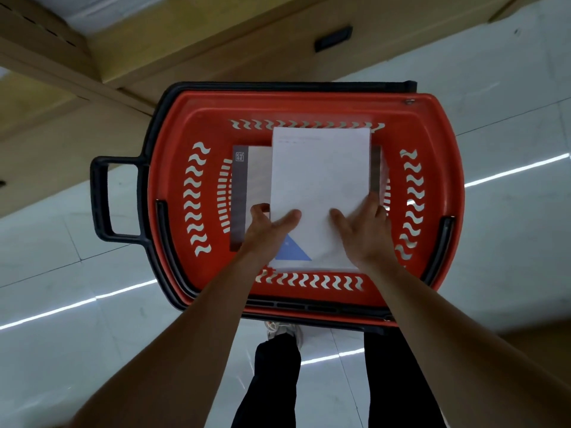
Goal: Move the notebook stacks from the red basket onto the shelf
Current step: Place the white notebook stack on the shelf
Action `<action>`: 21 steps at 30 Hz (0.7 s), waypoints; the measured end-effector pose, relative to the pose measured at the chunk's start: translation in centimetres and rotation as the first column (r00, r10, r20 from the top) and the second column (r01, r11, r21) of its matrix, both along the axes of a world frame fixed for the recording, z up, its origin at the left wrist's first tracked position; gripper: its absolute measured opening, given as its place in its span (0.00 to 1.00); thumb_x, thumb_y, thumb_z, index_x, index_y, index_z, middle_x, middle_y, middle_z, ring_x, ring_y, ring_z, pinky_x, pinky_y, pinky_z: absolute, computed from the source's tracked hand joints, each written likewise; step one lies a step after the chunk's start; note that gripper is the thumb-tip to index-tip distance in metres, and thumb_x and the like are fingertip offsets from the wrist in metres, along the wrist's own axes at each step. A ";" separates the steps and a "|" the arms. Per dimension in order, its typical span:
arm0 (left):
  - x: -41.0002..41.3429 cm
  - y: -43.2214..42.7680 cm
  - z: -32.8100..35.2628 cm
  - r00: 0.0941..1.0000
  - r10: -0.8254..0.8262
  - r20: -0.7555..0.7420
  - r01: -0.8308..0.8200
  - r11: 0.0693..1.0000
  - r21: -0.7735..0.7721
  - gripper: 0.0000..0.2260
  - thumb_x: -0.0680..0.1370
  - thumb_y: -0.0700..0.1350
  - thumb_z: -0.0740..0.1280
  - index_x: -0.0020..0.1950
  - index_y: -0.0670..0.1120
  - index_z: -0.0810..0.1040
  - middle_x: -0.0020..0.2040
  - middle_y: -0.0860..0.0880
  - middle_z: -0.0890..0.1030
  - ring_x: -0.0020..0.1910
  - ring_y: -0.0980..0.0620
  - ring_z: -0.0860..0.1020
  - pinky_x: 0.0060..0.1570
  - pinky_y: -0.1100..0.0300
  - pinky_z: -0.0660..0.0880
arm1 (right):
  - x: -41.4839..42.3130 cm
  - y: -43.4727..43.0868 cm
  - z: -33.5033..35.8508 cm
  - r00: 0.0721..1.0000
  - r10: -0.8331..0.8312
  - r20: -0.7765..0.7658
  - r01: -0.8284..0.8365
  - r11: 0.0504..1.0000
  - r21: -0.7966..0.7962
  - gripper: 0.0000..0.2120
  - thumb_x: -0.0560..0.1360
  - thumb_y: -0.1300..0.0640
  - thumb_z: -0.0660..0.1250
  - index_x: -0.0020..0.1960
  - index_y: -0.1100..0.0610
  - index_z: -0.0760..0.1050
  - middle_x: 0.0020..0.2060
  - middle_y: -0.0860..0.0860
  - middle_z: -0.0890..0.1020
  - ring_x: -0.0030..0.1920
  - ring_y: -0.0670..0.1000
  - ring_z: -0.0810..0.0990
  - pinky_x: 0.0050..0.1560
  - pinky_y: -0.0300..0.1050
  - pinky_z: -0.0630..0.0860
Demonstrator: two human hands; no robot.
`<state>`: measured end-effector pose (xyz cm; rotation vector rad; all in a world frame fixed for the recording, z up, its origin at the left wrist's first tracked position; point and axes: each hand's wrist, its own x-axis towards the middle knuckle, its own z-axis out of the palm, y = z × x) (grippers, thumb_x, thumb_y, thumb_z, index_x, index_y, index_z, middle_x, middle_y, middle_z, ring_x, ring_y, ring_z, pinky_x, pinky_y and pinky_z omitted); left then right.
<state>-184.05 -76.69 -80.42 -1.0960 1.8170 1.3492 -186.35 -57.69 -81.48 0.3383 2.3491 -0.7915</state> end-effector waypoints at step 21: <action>1.3 0.7 8.3 0.965 0.053 -0.258 -0.052 0.999 0.007 0.20 0.77 0.45 0.72 0.67 0.52 0.73 0.54 0.59 0.81 0.52 0.64 0.80 0.47 0.70 0.78 | 0.9 0.5 2.7 0.965 -0.133 0.224 0.201 0.927 -0.316 0.44 0.68 0.22 0.63 0.76 0.43 0.57 0.68 0.46 0.76 0.66 0.53 0.77 0.65 0.56 0.75</action>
